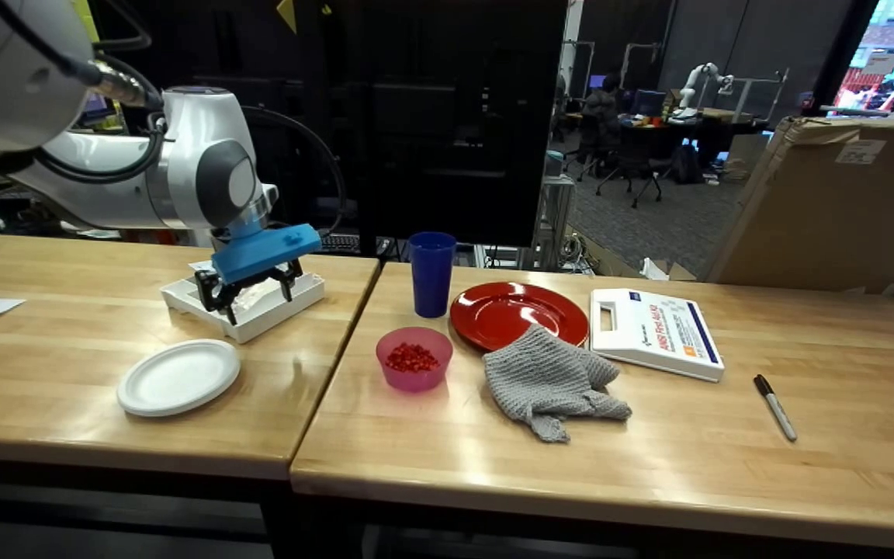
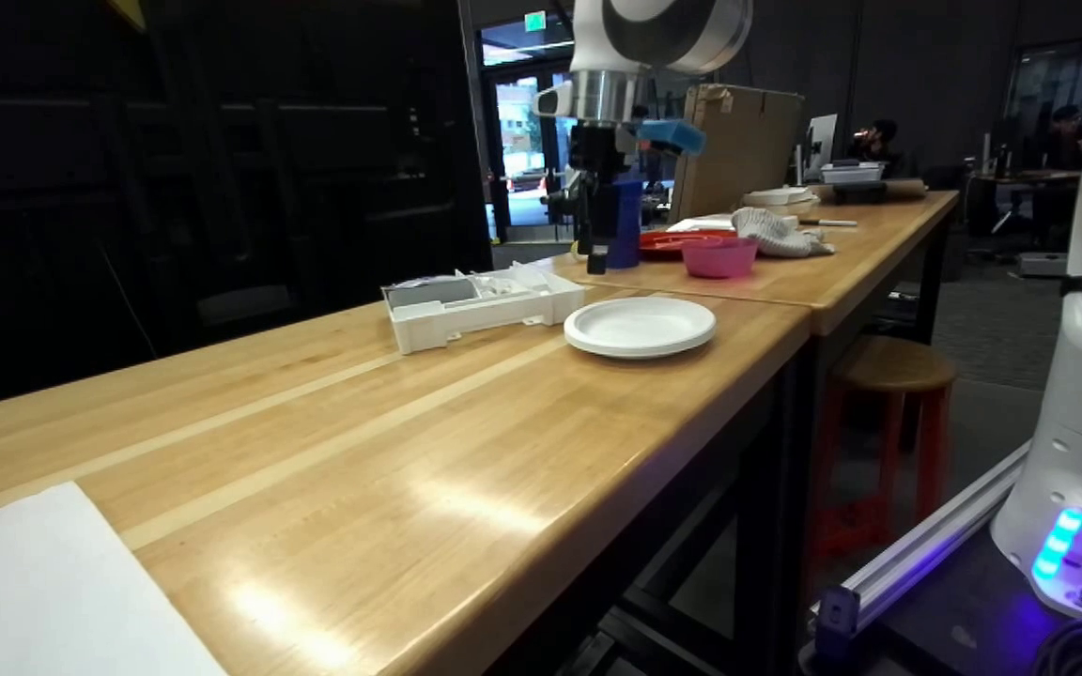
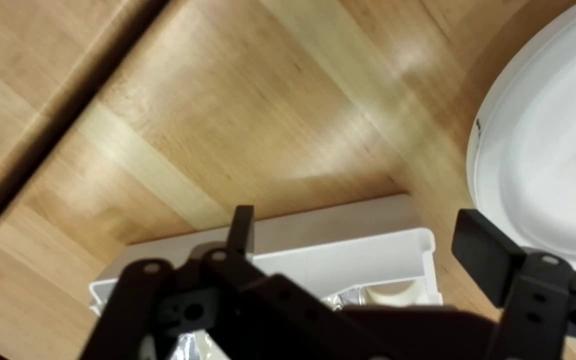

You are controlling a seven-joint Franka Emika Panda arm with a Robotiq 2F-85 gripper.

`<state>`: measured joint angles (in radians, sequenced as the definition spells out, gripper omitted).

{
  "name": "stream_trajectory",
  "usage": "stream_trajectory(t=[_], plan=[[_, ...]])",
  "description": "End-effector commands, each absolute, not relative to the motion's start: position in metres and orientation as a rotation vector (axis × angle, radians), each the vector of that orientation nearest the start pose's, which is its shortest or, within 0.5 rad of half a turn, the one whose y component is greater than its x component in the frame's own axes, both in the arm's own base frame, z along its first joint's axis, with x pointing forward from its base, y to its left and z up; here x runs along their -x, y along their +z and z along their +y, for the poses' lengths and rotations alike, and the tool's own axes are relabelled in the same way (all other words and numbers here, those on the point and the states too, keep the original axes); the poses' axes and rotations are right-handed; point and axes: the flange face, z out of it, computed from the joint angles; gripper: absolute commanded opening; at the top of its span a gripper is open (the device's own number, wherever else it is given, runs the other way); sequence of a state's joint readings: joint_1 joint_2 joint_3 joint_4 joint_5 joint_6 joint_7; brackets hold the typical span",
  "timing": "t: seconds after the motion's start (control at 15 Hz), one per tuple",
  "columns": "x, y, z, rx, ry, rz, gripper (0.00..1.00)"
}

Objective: Pick up the white packet and put it on the white paper plate

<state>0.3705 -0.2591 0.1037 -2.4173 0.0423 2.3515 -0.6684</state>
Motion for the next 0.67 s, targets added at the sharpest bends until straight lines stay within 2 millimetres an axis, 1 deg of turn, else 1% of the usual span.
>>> stream_trajectory(t=[0.0, 0.33, 0.6], plan=[[-0.434, 0.430, 0.244, 2.577, -0.336, -1.772, 1.00], [-0.447, 0.433, 0.276, 2.493, -0.373, -1.879, 1.00], [-0.454, 0.432, 0.296, 2.437, -0.392, -1.941, 1.00]])
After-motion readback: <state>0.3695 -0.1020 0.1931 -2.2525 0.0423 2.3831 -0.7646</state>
